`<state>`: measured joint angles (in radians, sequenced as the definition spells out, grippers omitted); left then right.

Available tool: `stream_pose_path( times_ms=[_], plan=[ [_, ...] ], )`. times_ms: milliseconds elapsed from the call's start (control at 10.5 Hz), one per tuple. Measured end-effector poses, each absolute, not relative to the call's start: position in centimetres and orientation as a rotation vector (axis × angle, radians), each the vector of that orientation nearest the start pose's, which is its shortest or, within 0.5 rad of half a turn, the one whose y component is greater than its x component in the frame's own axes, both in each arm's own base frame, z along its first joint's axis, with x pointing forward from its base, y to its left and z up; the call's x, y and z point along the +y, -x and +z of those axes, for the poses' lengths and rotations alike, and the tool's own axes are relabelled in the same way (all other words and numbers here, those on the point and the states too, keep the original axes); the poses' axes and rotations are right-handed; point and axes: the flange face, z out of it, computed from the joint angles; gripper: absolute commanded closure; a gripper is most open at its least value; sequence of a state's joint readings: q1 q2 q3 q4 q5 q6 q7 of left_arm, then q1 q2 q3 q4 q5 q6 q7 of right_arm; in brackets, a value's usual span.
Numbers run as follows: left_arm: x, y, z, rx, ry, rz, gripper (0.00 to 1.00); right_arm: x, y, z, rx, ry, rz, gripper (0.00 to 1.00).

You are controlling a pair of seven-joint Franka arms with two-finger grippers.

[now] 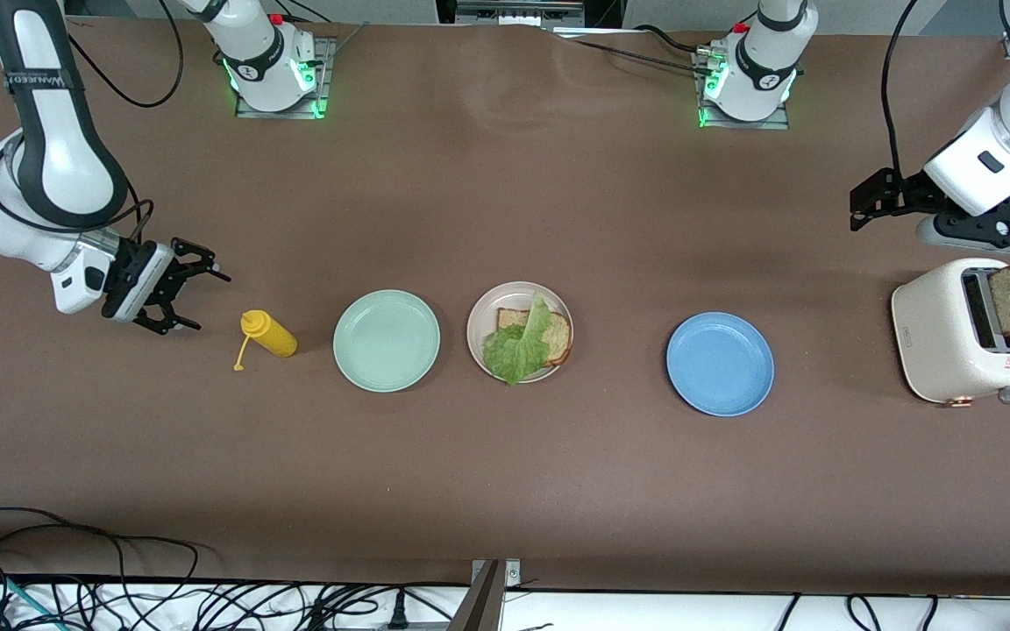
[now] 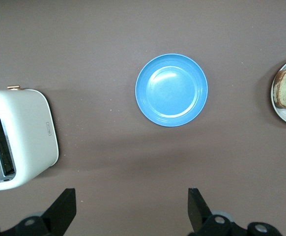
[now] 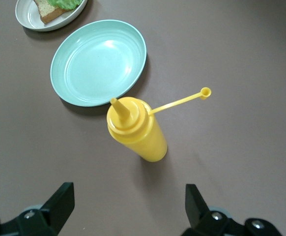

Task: Make sandwich on beige plate with both arms
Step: 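Grasp the yellow mustard bottle with the right gripper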

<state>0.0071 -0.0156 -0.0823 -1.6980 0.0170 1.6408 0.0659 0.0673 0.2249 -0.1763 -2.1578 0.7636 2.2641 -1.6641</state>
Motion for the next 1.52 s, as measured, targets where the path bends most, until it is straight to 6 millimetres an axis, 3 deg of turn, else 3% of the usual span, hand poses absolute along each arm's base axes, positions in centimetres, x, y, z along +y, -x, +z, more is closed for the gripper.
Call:
stream_pose_path(
  times_ms=[285, 759, 1234, 1519],
  plan=[
    [-4.0, -55.0, 57.9, 0.222, 3.115, 0.066, 0.0, -4.4, -55.2, 25.7, -1.413, 2.268, -0.505, 0.0],
    [-3.9, -55.1, 57.8, 0.219, 3.115, 0.071, 0.0, -4.4, -55.7, 21.9, -1.507, 2.169, -0.59, 0.0],
    [-3.9, -55.1, 57.8, 0.218, 3.115, 0.072, 0.0, -3.8, -57.8, 20.4, -1.515, 2.157, -0.612, 0.0],
    [-3.8, -55.0, 57.7, 0.218, 3.115, 0.078, 0.0, -2.5, -58.0, 20.0, -1.511, 2.138, -0.623, 0.0]
  ],
)
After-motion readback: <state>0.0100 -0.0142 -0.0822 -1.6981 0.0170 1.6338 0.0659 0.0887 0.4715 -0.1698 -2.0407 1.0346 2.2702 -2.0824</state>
